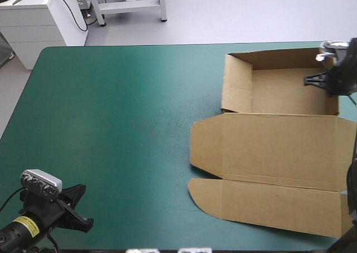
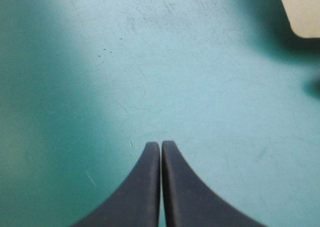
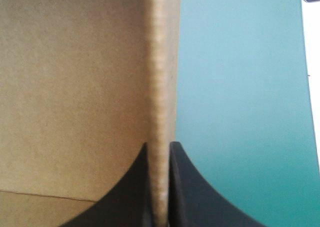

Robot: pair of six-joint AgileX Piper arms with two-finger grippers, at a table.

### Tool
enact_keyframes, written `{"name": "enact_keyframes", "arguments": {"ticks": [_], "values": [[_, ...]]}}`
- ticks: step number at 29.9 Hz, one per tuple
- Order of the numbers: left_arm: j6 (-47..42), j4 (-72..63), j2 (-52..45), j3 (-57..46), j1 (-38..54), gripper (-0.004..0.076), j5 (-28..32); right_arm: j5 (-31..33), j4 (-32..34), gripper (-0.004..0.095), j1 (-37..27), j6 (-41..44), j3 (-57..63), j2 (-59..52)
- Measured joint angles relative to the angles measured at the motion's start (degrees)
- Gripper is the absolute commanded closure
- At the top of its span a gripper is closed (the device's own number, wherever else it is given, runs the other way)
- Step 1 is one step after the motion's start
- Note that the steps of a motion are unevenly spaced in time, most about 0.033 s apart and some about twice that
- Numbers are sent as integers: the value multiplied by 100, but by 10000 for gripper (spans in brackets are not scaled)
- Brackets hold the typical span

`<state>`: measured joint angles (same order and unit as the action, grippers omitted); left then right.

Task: Fold the box

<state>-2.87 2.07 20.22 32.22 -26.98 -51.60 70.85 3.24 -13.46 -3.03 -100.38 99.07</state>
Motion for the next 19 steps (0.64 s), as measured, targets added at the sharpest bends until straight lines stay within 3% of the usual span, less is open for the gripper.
{"name": "enact_keyframes", "arguments": {"ticks": [4, 8, 16, 19], "values": [[0, 0, 0, 0, 0, 731, 0, -287, -324, 929, -893, -135, 0, 5], [0, 0, 0, 0, 0, 731, -5, -720, -324, 929, -1375, -142, 0, 5], [0, 0, 0, 0, 0, 731, -5, -1301, -227, 917, -1752, -142, 0, 212], [0, 0, 0, 0, 0, 731, -16, -1246, -262, 842, -1762, -142, 0, 476]]}}
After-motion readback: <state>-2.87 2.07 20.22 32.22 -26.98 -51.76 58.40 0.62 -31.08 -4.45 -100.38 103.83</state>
